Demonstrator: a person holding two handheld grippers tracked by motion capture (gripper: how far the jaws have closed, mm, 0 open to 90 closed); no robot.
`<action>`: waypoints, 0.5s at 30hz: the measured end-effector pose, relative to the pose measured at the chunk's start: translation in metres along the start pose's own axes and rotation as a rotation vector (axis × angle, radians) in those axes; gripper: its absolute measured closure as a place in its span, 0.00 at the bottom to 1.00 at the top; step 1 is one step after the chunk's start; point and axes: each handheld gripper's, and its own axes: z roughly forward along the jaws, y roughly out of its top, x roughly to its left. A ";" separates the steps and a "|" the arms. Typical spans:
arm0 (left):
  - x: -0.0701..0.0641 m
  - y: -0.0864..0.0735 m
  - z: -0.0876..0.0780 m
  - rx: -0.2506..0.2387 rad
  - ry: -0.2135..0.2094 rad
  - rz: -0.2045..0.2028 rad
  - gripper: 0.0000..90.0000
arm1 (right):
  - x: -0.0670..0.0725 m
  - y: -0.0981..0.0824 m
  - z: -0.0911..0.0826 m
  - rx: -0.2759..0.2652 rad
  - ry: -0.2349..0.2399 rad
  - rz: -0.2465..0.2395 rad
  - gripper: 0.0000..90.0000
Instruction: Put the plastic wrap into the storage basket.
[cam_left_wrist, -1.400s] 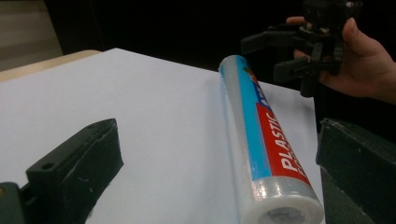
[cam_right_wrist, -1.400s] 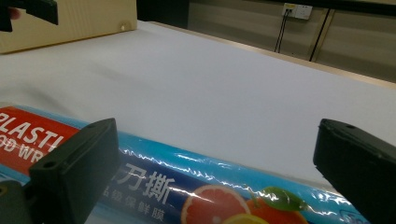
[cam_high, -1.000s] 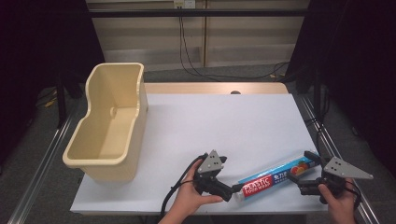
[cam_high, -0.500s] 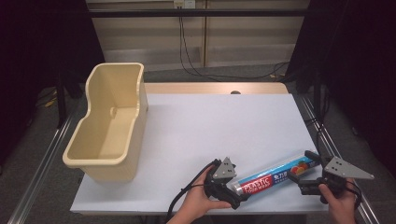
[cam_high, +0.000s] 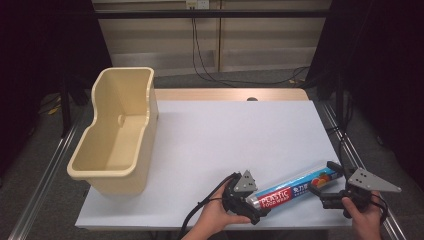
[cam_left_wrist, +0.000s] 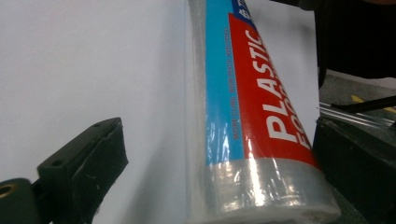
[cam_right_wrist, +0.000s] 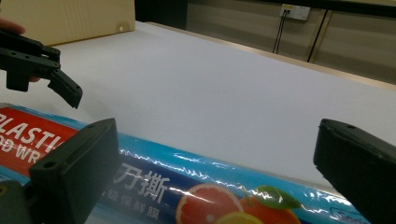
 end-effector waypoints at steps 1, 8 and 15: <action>0.000 0.000 0.000 -0.001 -0.001 0.002 0.04 | 0.000 0.000 0.000 -0.001 0.000 0.000 0.00; -0.001 0.000 0.002 0.021 -0.010 0.013 0.09 | -0.001 0.000 -0.001 -0.003 -0.004 -0.002 0.00; 0.000 0.001 -0.001 0.012 -0.016 0.006 0.22 | -0.001 0.000 -0.001 -0.005 -0.005 0.001 0.00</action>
